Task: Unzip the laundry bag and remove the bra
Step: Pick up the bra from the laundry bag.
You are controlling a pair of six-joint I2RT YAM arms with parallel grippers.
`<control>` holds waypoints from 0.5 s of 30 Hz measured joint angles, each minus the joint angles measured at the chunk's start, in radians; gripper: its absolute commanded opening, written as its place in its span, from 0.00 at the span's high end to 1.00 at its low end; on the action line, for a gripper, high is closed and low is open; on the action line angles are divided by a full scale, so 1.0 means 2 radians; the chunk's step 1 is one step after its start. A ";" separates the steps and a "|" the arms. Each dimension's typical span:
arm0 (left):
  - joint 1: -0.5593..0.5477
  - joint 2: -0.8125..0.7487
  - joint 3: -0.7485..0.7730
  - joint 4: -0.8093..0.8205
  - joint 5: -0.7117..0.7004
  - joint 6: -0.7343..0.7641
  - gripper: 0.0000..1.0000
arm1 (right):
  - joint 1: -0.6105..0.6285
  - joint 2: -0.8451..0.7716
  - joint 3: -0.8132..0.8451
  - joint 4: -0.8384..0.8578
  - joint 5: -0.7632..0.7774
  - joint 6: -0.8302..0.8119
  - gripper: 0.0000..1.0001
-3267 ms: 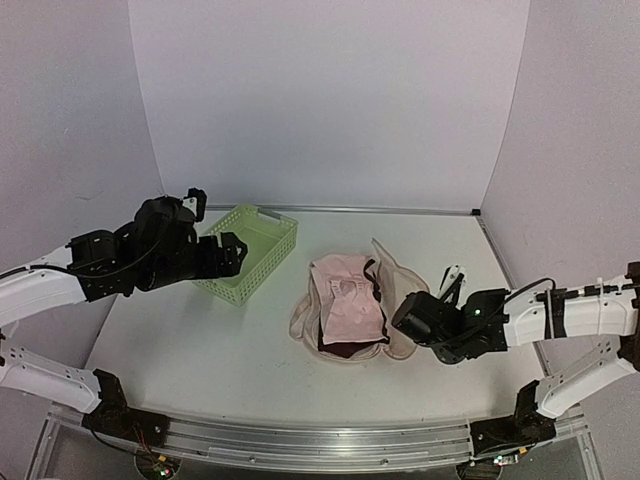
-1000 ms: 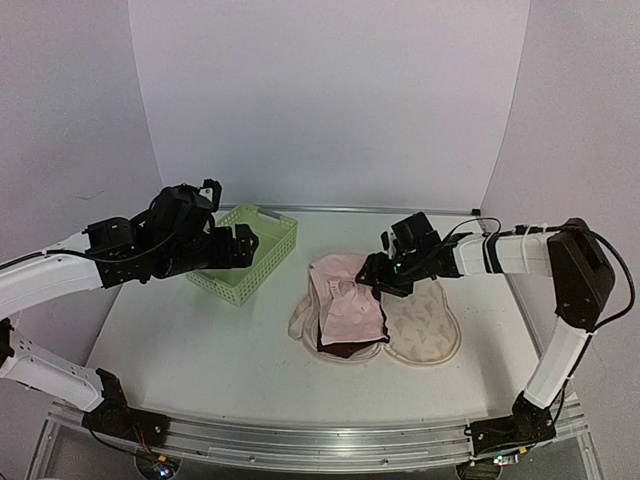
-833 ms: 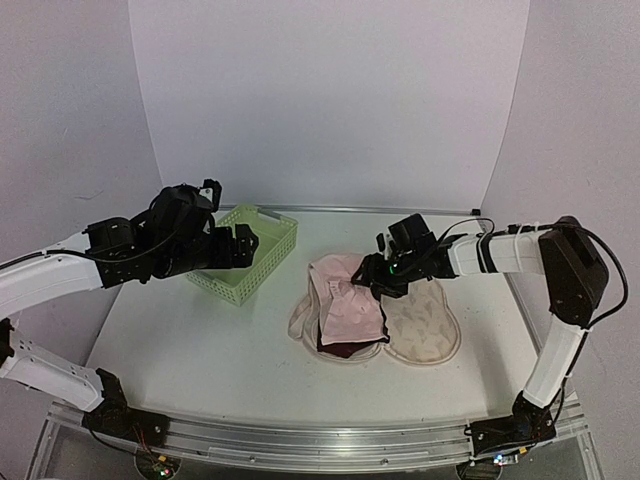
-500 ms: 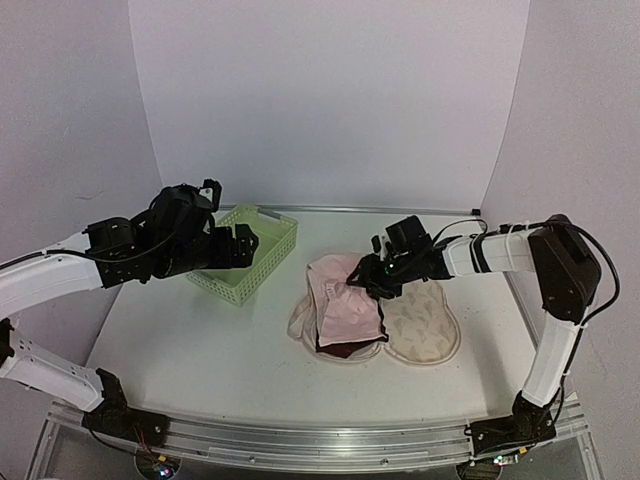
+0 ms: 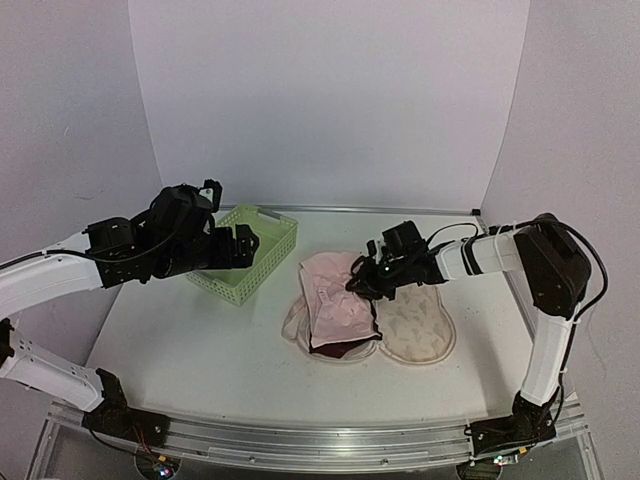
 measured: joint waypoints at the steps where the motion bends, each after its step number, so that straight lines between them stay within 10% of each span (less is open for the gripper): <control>1: 0.000 0.000 0.000 0.000 0.000 0.000 0.03 | 0.000 0.000 0.000 0.001 -0.002 0.001 1.00; 15: 0.000 -0.005 -0.001 0.000 0.000 0.000 0.03 | 0.000 -0.032 -0.007 0.013 -0.019 0.020 1.00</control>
